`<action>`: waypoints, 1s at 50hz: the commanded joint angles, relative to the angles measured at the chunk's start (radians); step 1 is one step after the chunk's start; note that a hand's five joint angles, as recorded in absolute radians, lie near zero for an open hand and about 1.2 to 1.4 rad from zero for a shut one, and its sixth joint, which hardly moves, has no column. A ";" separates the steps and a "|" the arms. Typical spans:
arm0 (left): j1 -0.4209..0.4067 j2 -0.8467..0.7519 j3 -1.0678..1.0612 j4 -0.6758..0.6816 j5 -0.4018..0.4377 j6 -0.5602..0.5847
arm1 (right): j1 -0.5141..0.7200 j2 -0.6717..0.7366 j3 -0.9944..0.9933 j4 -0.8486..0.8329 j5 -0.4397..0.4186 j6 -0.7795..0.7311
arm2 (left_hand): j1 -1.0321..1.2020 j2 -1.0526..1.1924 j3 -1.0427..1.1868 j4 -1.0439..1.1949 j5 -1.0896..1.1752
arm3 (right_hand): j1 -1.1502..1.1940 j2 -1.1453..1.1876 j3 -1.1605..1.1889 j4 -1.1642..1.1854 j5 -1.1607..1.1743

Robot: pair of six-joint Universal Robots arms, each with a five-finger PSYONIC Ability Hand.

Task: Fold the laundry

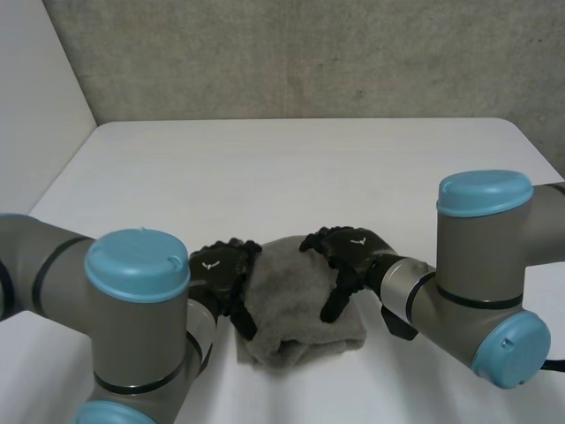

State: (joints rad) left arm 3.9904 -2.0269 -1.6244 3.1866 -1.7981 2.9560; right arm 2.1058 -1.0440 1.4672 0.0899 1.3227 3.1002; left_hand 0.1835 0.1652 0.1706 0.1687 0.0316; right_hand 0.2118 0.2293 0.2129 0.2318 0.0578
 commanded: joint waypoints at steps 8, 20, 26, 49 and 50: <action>-0.010 -0.010 0.031 0.001 0.002 0.092 | 0.006 -0.025 -0.008 -0.025 0.016 -0.135 | -0.009 0.009 0.004 0.006 -0.032 | -0.037 -0.055 -0.038 -0.057 -0.058; 0.124 0.203 0.216 -0.150 -0.001 0.172 | -0.050 -0.322 -0.131 -0.078 0.214 -0.120 | -0.009 0.009 0.004 0.006 -0.032 | -0.037 -0.055 -0.038 -0.057 -0.058; 0.191 0.327 0.346 -0.295 0.005 0.184 | -0.101 -0.392 -0.180 -0.010 0.299 -0.124 | -0.008 0.010 0.005 0.007 -0.031 | -0.037 -0.055 -0.038 -0.057 -0.058; 0.233 0.353 0.409 -0.465 0.011 0.173 | -0.066 -0.260 -0.171 0.226 0.129 -0.179 | -0.009 0.009 0.004 0.006 -0.032 | -0.037 -0.055 -0.038 -0.057 -0.058; 0.233 0.353 0.409 -0.465 0.011 0.173 | -0.031 -0.231 -0.154 0.240 0.057 -0.199 | -0.009 0.009 0.004 0.006 -0.032 | -0.037 -0.055 -0.038 -0.057 -0.058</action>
State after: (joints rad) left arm 4.2242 -1.6733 -1.2126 2.7165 -1.7868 3.1291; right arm 2.0162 -1.3887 1.2561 0.2889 1.5739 2.9573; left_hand 0.1766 0.1651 0.1652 0.1687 0.0316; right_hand 0.2117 0.2293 0.2129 0.2318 0.0566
